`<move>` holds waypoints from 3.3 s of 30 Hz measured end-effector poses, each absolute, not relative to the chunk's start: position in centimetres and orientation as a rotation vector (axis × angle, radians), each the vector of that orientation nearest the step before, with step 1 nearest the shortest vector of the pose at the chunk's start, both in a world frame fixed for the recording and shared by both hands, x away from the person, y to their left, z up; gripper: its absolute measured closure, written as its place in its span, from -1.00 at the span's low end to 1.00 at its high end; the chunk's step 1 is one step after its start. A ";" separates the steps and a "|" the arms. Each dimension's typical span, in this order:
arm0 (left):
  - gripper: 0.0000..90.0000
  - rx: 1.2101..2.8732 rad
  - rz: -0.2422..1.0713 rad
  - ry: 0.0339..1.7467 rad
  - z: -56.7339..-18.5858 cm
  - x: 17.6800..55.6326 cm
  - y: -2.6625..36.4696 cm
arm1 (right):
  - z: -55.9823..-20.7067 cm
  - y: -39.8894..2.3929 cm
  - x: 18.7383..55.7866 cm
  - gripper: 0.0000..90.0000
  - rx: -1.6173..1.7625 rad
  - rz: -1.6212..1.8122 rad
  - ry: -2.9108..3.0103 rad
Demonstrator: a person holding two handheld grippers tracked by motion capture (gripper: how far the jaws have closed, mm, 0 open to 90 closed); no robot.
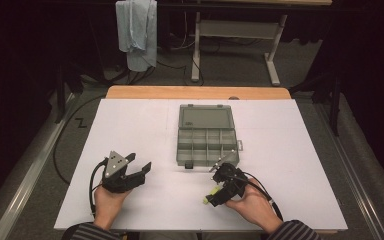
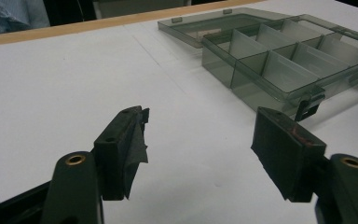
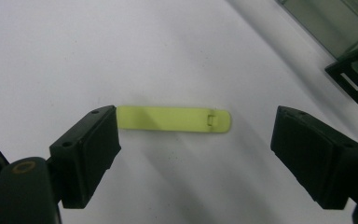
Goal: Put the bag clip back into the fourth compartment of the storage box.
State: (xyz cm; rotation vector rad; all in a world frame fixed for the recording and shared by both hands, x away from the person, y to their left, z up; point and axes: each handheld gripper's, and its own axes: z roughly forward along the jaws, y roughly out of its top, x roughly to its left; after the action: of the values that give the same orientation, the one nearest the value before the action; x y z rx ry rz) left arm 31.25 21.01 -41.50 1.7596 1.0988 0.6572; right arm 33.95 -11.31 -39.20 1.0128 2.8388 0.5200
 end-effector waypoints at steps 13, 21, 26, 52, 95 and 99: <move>-0.24 1.753 0.661 1.098 -41.5 31.2 21.0 | -40.0 -9.6 33.9 -0.69 0.972 0.429 2.866; -0.24 1.754 0.664 1.096 -41.5 31.2 21.0 | -40.3 -9.2 33.9 -0.70 0.950 0.401 2.864; -0.24 1.753 0.666 1.097 -41.5 31.2 21.0 | -40.5 -9.0 33.9 -0.70 0.933 0.390 2.868; -0.24 1.753 0.677 1.091 -41.4 31.0 21.0 | -40.7 -9.3 33.5 -0.46 0.900 0.420 2.848; -0.24 1.751 0.688 1.083 -41.3 30.8 21.0 | -37.9 -12.4 35.1 -0.45 1.016 0.582 2.776; -0.24 1.750 0.689 1.082 -41.3 30.9 21.0 | -37.7 -12.7 35.4 -0.45 1.017 0.591 2.772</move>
State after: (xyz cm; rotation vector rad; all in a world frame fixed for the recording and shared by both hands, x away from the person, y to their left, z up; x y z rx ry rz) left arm 30.86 21.01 -41.34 1.7504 1.0822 0.6893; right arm 35.41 -12.73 -37.72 1.0167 2.7718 0.5912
